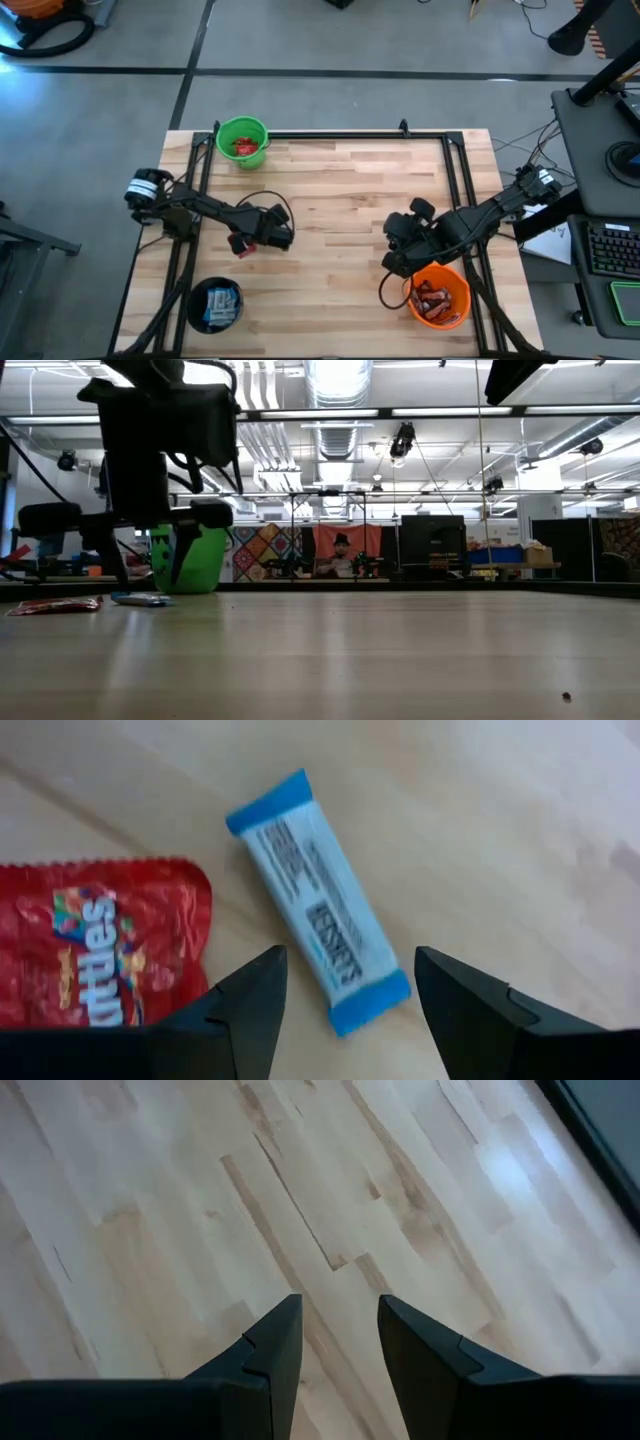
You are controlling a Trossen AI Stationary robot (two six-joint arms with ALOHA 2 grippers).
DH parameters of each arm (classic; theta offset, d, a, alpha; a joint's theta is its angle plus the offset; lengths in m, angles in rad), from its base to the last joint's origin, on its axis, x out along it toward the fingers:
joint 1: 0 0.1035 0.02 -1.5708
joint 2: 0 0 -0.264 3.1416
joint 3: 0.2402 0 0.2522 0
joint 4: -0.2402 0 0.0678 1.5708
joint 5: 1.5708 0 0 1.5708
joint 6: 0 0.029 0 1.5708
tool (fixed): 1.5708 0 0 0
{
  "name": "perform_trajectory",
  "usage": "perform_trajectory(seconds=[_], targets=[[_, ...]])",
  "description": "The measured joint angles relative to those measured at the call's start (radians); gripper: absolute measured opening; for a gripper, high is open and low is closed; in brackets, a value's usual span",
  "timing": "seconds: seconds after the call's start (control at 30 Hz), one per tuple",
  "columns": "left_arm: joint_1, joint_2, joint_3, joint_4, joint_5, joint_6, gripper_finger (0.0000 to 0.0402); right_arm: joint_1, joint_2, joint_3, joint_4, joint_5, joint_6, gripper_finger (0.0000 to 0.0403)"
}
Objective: Sort candy
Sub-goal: Put the white chocolate into the black bucket
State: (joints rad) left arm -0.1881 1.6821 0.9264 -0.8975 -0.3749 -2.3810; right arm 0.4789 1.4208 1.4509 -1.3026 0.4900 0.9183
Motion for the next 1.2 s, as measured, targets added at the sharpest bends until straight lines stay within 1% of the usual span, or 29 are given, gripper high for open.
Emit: perform_trajectory(seconds=[0.17, 0.27, 0.33, 0.47, 0.67, 0.73, 0.8, 0.87, 1.07, 1.1, 1.2], targets=[[0.06, 0.01, 0.0, -0.008, -0.001, 0.0, 0.0204, 0.0, 0.0, 0.0, -0.001, -0.002, -0.099, 0.0125], [0.073, 0.038, 0.0, 0.005, 0.014, 0.0, 0.0204, 0.0, 0.0, 0.0, -0.016, -0.018, -0.156, 0.0125], [0.072, 0.063, 0.002, 0.017, 0.046, 0.0, 0.0204, 0.001, -0.001, 0.0, -0.048, -0.027, -0.17, 0.0125], [0.071, 0.107, 0.019, 0.008, 0.064, 0.001, 0.0203, 0.0, -0.002, 0.0, -0.111, -0.026, -0.171, 0.0125], [0.07, 0.13, 0.059, -0.048, 0.064, 0.008, 0.0203, 0.0, -0.007, 0.0, -0.12, -0.018, -0.194, 0.0125], [0.071, 0.13, 0.061, -0.059, 0.069, 0.024, 0.0196, 0.0, -0.007, 0.0, -0.121, -0.018, -0.197, 0.0125], [0.07, 0.13, 0.061, -0.063, 0.071, 0.055, 0.018, 0.0, -0.007, 0.0, -0.121, -0.017, -0.197, 0.0125], [0.07, 0.13, 0.061, -0.065, 0.074, 0.087, 0.0153, 0.0, -0.007, 0.0, -0.121, -0.018, -0.197, 0.0125], [0.07, 0.129, 0.061, -0.071, 0.068, 0.171, 0.0034, 0.0, -0.007, 0.0, -0.121, -0.018, -0.195, 0.0125], [0.07, 0.129, 0.061, -0.07, 0.067, 0.188, 0.0028, 0.0, -0.007, 0.0, -0.121, -0.017, -0.192, 0.0125], [0.07, 0.128, 0.061, -0.063, 0.064, 0.245, 0.0028, 0.0, -0.007, 0.0, -0.12, -0.017, -0.186, 0.0125]])
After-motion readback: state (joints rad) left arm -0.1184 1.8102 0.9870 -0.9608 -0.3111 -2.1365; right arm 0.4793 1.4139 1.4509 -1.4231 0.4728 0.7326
